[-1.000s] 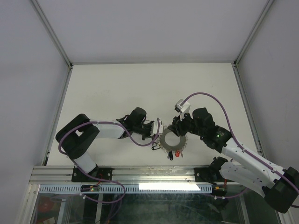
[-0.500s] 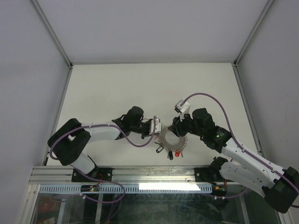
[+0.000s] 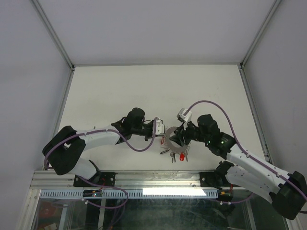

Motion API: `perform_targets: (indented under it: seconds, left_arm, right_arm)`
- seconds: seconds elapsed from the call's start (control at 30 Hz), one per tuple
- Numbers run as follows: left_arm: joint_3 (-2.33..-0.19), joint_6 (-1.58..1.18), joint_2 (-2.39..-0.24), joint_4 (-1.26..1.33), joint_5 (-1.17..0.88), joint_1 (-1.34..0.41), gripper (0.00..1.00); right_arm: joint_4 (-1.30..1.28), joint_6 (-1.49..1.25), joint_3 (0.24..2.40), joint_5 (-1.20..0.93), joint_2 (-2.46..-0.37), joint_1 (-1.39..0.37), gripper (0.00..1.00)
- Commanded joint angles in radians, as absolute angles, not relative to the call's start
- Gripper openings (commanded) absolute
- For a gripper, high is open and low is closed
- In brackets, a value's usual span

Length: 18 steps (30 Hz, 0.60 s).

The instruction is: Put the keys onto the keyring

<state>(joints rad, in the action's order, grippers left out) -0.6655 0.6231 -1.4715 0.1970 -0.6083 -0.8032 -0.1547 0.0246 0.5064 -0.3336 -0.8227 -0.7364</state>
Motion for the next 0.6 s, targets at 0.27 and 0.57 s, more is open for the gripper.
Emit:
perform_targets:
  seconds: [0.27, 0.57]
  left_arm:
    - [-0.654, 0.618, -1.394, 0.219, -0.624, -0.795, 0.0]
    - [-0.609, 0.559, -1.528, 0.366, -0.631, -0.782, 0.0]
  right_arm:
    - [-0.368, 0.486, 0.628, -0.638, -0.844, -0.748, 0.38]
    - [-0.357, 0.517, 0.684, -0.427, -0.909, -0.75, 0.37]
